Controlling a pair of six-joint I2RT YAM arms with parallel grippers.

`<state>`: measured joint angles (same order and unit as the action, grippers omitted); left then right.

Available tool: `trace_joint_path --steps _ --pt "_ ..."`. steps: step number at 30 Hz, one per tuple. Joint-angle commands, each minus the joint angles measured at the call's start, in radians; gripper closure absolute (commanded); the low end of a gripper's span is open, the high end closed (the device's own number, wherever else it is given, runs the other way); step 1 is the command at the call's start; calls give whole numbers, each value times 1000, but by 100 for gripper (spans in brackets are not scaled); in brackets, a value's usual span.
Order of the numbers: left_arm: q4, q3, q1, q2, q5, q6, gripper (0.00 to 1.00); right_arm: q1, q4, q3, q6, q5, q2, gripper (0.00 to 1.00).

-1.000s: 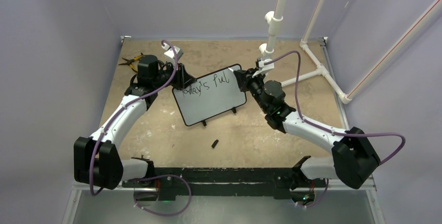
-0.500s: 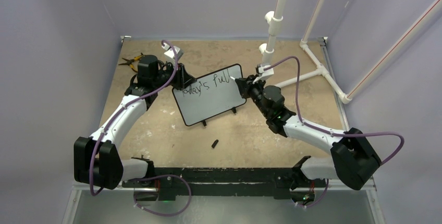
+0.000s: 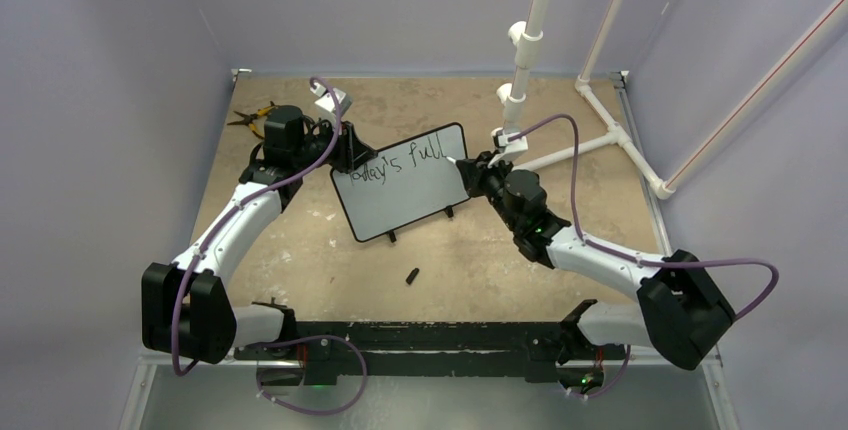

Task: Write a sentence on the whiteboard

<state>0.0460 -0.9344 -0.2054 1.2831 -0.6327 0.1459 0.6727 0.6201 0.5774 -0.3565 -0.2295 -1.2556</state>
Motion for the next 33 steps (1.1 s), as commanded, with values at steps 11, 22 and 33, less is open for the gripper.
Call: trace_joint_path --steps 11,22,33 --pt "31 22 -14 -1 2 3 78 -5 -13 31 70 -40 175 100" --pt "31 26 -14 -13 17 19 78 -4 -132 17 77 37 300 100" --pt "31 31 -21 -18 44 35 78 163 -51 -74 23 127 325 100"
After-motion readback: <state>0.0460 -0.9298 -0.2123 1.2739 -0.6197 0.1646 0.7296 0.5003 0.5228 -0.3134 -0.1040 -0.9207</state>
